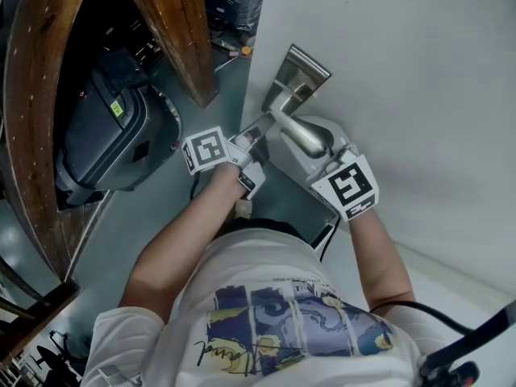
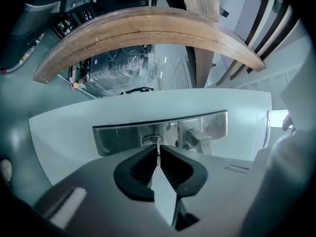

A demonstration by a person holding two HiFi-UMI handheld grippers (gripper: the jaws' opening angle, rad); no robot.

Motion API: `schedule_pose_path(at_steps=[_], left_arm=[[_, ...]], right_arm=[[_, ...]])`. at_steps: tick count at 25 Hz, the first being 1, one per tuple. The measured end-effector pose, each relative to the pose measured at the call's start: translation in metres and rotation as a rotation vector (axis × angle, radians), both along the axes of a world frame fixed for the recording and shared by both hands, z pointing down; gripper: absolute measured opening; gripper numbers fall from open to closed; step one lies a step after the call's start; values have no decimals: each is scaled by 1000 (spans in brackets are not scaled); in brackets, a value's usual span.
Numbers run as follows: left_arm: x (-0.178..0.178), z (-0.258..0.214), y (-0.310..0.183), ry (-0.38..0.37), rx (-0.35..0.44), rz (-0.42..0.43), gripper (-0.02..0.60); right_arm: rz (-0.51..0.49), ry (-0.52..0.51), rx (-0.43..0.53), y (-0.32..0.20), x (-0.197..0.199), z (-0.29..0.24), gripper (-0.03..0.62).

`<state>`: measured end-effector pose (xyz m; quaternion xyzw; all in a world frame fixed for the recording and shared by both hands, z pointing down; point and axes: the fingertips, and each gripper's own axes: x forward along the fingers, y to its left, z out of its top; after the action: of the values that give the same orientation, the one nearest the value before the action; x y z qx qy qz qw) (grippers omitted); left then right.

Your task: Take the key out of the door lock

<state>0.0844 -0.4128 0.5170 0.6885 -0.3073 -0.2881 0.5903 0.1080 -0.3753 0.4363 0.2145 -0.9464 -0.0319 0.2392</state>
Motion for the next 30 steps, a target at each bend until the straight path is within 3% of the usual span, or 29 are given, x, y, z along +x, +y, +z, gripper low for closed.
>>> schedule_pose_path(at_steps=[6,17,30], left_arm=[[-1,0,1,-16,-31,7,23],[-3,0,10,36,-117,2,23],[-35,-7,61,-13,-92,26,23]], right_arm=[[17,-4,9,0,0,0,115],[35,-2,26,3,0,0,115],[71,-4,-1,-3,5,-1,115]])
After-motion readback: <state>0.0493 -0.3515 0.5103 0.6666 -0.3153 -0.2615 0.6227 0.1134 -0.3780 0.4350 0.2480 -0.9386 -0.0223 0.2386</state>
